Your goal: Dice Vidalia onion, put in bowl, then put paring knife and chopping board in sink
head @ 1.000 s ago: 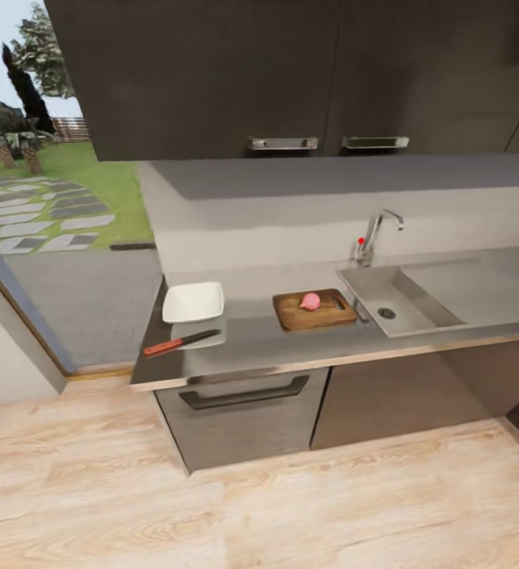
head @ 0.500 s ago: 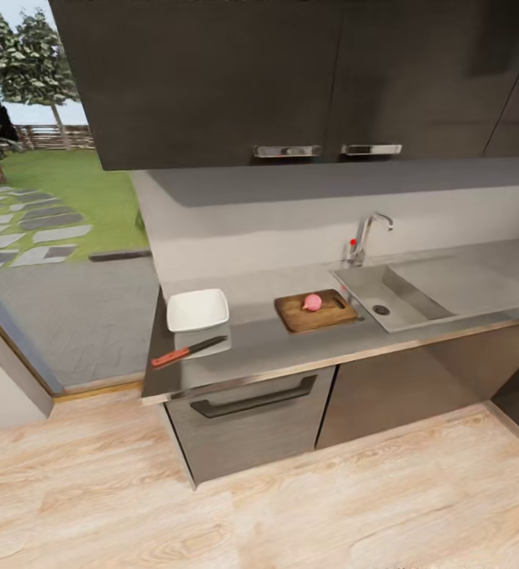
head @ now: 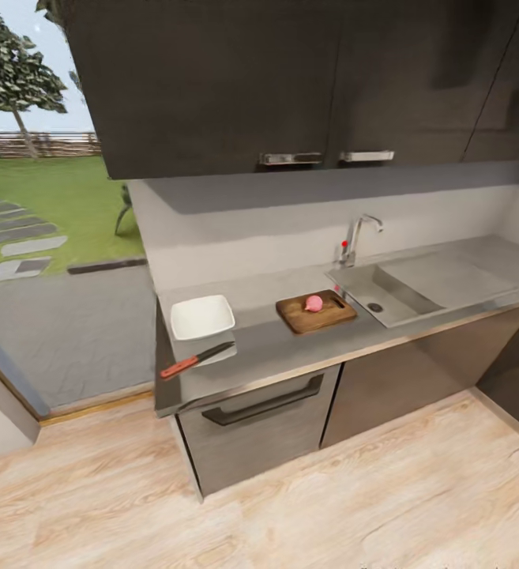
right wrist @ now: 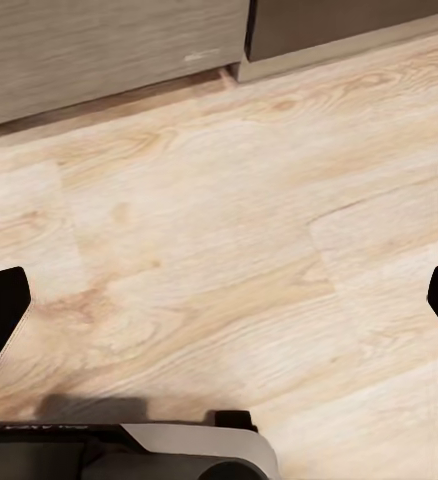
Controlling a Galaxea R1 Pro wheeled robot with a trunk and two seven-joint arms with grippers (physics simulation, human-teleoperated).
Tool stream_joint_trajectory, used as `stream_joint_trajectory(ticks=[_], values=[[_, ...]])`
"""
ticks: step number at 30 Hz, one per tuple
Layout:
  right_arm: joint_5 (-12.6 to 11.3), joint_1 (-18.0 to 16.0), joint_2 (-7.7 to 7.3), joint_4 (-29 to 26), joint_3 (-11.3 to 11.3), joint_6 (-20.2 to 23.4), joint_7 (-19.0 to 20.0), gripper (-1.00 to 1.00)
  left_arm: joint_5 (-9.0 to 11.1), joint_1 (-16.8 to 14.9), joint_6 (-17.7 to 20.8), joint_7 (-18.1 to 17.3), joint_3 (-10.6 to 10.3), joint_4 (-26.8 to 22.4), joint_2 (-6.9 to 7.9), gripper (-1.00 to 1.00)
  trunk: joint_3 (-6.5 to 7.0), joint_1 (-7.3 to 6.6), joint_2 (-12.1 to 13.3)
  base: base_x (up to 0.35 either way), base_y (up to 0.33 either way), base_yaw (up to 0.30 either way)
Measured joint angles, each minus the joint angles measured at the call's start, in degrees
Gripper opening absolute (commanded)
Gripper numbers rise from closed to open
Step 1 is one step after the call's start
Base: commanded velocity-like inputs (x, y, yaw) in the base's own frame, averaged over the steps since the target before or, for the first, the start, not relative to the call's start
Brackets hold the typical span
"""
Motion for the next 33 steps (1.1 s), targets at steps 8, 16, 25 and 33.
stream_joint_trajectory(ticks=[8,16,25,33], values=[[0.0,0.0,0.00,0.0,0.0,0.0,0.0,1.00,0.0,0.0,0.0,0.0,0.0,0.0,0.02,1.00,0.61,0.00,0.0,0.000,0.299,-0.181],[0.0,0.0,0.00,0.0,0.0,0.0,0.0,1.00,0.0,0.0,0.0,0.0,0.0,0.0,0.03,1.00,1.23,0.00,0.0,0.000,0.299,-0.181],[0.0,0.0,0.00,0.0,0.0,-0.1,0.0,1.00,0.0,0.0,0.0,0.0,0.0,0.0,0.01,1.00,1.92,0.00,0.0,0.000,0.299,-0.181],[0.0,0.0,0.00,0.0,0.0,-0.1,0.0,1.00,0.0,0.0,0.0,0.0,0.0,0.0,0.03,1.00,2.53,0.00,0.0,0.000,0.299,-0.181]])
